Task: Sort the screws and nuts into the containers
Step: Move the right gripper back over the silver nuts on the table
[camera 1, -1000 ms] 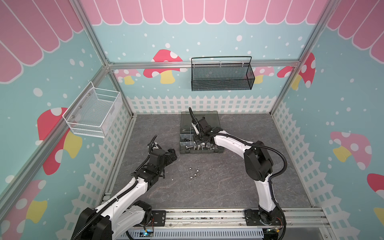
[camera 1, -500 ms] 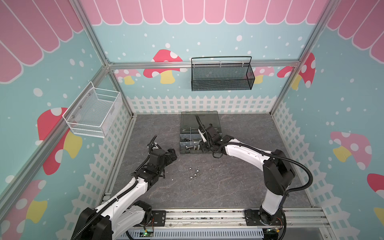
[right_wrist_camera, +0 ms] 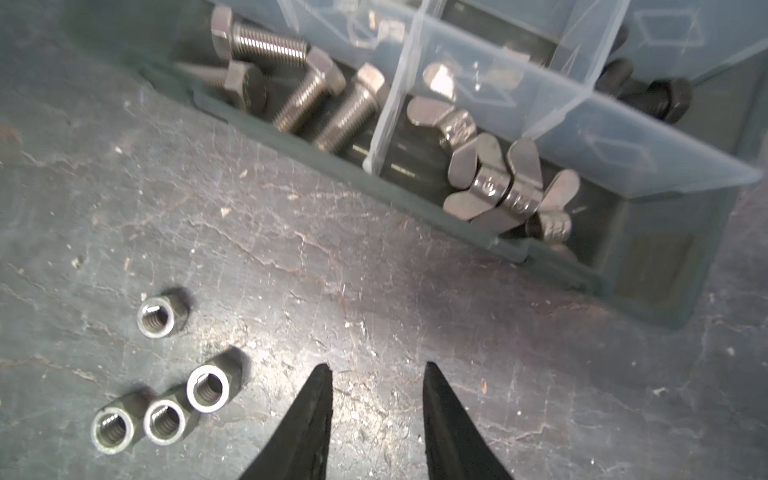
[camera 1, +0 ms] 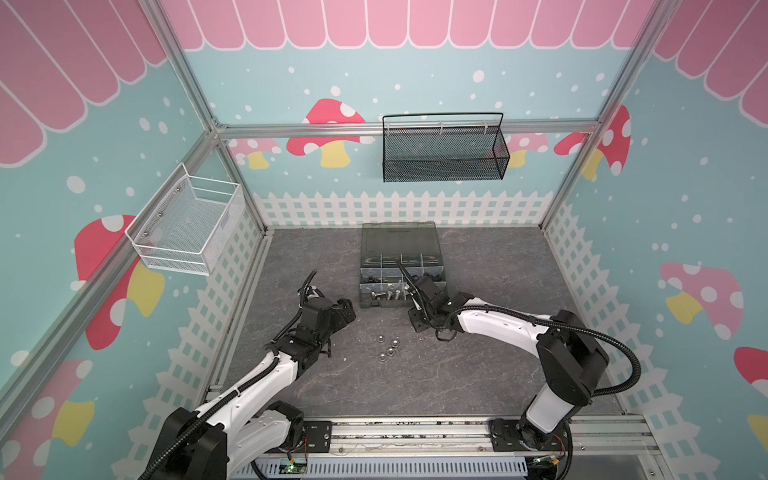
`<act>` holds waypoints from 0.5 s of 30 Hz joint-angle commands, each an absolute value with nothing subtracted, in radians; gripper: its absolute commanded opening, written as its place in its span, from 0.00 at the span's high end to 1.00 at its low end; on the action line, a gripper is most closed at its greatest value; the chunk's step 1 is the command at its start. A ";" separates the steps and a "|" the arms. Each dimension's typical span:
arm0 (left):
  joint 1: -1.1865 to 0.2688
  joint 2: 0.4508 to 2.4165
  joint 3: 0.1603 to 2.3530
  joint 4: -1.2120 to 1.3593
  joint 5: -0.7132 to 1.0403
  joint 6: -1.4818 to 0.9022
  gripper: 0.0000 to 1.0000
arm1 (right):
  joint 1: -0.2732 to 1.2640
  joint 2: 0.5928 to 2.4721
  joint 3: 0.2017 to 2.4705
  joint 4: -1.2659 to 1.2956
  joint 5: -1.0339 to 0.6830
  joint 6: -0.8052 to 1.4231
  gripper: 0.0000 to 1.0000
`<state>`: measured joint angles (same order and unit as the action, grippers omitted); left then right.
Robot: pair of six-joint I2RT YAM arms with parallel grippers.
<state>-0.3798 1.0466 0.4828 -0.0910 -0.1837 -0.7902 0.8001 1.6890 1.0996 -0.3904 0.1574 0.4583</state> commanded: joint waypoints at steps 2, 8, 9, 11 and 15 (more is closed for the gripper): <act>-0.374 1.055 0.508 -0.061 -0.172 -0.824 0.00 | 0.826 1.668 1.065 -0.397 0.144 0.497 0.61; -0.374 1.059 0.505 -0.060 -0.170 -0.825 0.00 | 0.856 1.700 1.056 -0.415 0.134 0.503 0.62; -0.374 1.059 0.504 -0.060 -0.173 -0.825 0.00 | 0.862 1.705 1.055 -0.416 0.130 0.504 0.62; -0.374 1.059 0.502 -0.060 -0.175 -0.825 0.00 | 0.868 1.715 1.054 -0.414 0.118 0.506 0.62; -0.374 1.062 0.502 -0.059 -0.177 -0.825 0.00 | 0.879 1.730 1.055 -0.414 0.109 0.509 0.61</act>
